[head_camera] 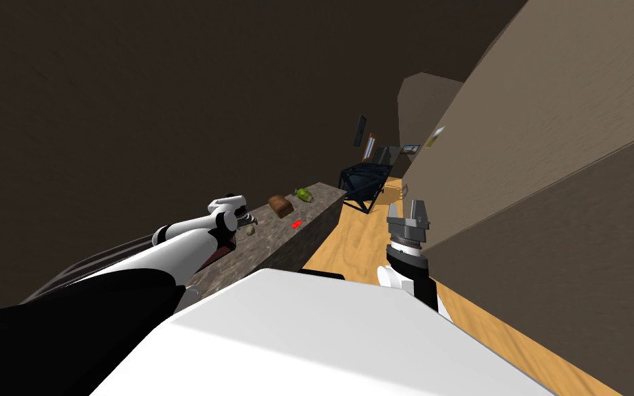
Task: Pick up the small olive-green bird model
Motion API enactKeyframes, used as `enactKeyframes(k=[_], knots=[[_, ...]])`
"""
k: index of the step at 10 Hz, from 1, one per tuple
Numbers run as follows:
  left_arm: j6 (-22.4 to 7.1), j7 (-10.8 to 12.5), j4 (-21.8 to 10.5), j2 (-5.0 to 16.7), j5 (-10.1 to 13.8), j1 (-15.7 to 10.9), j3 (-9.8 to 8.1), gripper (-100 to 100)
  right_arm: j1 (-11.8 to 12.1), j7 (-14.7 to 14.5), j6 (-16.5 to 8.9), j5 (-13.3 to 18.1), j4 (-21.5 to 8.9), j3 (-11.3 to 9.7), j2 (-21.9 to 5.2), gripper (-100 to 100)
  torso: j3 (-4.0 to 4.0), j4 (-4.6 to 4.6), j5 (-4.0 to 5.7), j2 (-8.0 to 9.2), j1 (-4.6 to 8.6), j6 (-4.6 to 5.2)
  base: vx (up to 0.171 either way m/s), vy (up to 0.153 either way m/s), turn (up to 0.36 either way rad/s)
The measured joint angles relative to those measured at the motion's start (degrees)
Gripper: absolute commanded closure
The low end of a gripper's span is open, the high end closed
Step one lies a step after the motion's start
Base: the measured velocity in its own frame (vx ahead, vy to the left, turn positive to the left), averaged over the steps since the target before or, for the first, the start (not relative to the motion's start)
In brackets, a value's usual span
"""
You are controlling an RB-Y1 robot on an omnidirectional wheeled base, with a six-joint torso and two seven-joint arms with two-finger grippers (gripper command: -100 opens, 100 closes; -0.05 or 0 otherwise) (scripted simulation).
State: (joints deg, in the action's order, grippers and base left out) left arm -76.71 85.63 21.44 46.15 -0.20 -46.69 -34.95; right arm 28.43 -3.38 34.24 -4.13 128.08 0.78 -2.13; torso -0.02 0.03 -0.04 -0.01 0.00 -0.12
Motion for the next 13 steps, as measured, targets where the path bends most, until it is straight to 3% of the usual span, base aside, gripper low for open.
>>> enactKeyframes(k=[1,2,4,7,8,12,13], knots=[[0.2,0.0,-0.3,0.0,0.0,-0.1,0.02,0,0.0,0.0,0.0,0.0,0.0,0.0,0.0,0,0.01,-0.01,0.01,0.02,0.01,-0.01,0.0,0.0,0.0],[0.2,0.0,-0.3,0.0,0.0,-0.1,0.02,-100,0.0,0.0,0.0,0.0,0.0,0.0,0.0,0,0.02,-0.01,0.0,0.04,0.01,-0.01,0.04,0.006,0.063],[0.3,-0.4,2.1,-1.4,0.6,2.3,-0.41,-100,0.0,0.0,0.0,0.0,0.0,0.0,0.0,0,-0.06,0.02,0.0,-0.1,-0.02,-0.01,0.034,0.004,0.018],[2.5,-0.5,-0.5,-1.2,0.6,1.8,-0.17,-100,0.0,0.0,0.0,0.0,0.0,0.0,0.0,0,0.01,0.0,0.0,0.02,0.02,-0.02,0.004,-0.005,0.012],[2.7,-0.6,-0.5,-1.2,0.6,1.9,-0.18,100,0.0,0.0,0.0,0.0,0.0,0.0,0.0,0,0.02,-0.01,0.01,0.03,0.02,-0.01,0.0,0.0,0.0],[2.7,-0.5,-0.5,-1.2,0.6,1.9,-0.17,100,0.0,0.0,0.0,0.0,0.0,0.0,0.0,0,0.02,-0.01,-0.03,0.04,-0.01,0.03,0.0,0.0,0.0],[2.7,-0.5,-0.5,-1.2,0.6,1.8,-0.17,0,0.0,0.0,0.0,0.0,0.0,0.0,0.0,0,0.02,0.0,-0.03,0.04,0.0,0.03,0.0,0.0,0.0]])
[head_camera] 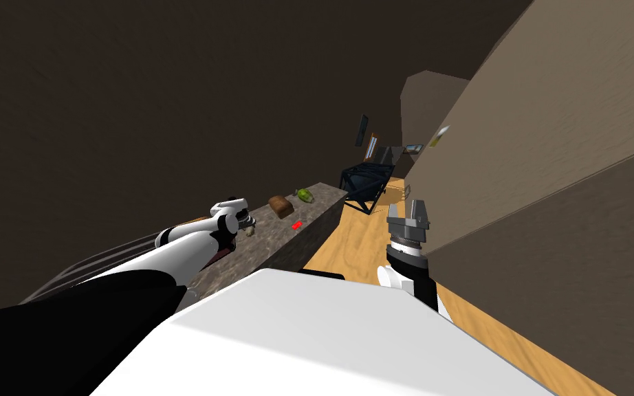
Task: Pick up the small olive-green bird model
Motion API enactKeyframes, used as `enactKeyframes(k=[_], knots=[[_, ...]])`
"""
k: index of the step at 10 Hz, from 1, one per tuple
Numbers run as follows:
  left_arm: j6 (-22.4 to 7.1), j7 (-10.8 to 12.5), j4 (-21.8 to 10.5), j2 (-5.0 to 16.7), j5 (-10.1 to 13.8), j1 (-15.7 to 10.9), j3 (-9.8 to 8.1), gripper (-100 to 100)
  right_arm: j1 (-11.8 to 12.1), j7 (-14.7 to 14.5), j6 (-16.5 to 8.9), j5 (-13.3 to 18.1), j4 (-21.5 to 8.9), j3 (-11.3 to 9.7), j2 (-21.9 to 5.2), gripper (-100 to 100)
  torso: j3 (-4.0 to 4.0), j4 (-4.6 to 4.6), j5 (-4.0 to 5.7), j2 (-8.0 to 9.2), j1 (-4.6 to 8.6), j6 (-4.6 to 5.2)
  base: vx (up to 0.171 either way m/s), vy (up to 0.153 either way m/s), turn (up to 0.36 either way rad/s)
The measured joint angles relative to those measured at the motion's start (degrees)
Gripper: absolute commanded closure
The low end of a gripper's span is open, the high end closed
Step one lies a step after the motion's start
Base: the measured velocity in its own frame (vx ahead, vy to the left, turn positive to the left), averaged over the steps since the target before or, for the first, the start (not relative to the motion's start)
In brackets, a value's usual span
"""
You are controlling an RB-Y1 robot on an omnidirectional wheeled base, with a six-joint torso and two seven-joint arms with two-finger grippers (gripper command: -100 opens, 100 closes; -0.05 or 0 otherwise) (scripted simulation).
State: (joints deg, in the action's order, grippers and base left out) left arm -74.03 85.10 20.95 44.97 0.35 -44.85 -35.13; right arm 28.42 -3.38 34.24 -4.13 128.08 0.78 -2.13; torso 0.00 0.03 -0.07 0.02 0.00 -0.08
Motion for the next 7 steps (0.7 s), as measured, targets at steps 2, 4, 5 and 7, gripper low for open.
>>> enactKeyframes(k=[2,4,5,7], knots=[[1.0,0.1,-4.1,1.6,-0.6,-2.6,0.49,100,0.0,0.0,0.0,0.0,0.0,0.0,0.0,0,0.05,-0.04,0.05,0.07,0.06,0.06,-0.033,0.0,-0.056],[-0.7,0.4,-2.7,1.4,-0.7,-2.6,0.43,100,0.0,0.0,0.0,0.0,0.0,0.0,0.0,0,0.07,-0.04,0.04,0.09,0.03,0.0,-0.013,0.003,0.004],[-1.0,0.4,-1.7,1.3,-0.6,-2.3,0.35,100,0.0,0.0,0.0,0.0,0.0,0.0,0.0,0,0.04,-0.02,0.03,0.06,0.03,-0.02,0.0,0.0,0.0],[-1.6,0.4,-0.4,1.0,-0.5,-1.7,0.22,0,0.0,0.0,0.0,0.0,0.0,0.0,0.0,0,0.01,-0.01,0.03,0.01,0.04,-0.01,0.0,0.0,0.0]])
